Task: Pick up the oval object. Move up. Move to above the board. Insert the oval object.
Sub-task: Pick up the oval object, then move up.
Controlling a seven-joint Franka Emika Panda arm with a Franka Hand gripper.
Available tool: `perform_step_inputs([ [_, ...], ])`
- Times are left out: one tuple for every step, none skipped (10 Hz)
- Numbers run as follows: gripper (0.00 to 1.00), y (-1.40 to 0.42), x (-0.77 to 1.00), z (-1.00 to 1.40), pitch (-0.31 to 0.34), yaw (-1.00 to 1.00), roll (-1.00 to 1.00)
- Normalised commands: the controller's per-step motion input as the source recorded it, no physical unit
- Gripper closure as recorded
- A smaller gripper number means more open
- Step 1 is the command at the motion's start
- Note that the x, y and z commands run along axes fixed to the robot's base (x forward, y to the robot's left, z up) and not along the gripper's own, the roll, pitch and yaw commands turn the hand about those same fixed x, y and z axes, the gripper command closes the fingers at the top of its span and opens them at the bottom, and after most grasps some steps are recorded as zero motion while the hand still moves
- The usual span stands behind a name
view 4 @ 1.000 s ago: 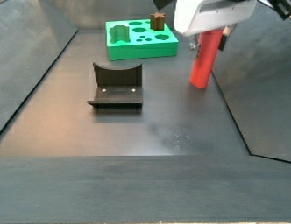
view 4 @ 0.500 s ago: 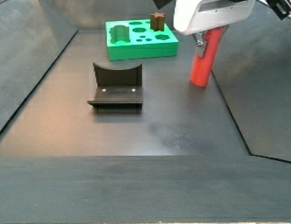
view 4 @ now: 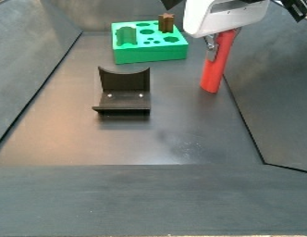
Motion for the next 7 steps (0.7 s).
perform_step_inputs([
  [1.0, 0.0, 0.0, 0.0, 0.0, 0.0, 0.0],
  [1.0, 0.0, 0.0, 0.83, 0.0, 0.0, 0.0],
  [1.0, -0.07, -0.04, 0.83, 0.01, -0.01, 0.0],
  [1.0, -0.06, -0.08, 0.72, 0.02, -0.01, 0.01],
  [1.0, -0.03, -0.06, 0.6, 0.016, 0.0, 0.02],
  [1.0, -0.01, -0.04, 0.42, 0.026, 0.01, 0.04],
  [1.0, 0.0, -0.02, 0.27, 0.039, 0.01, 0.06],
])
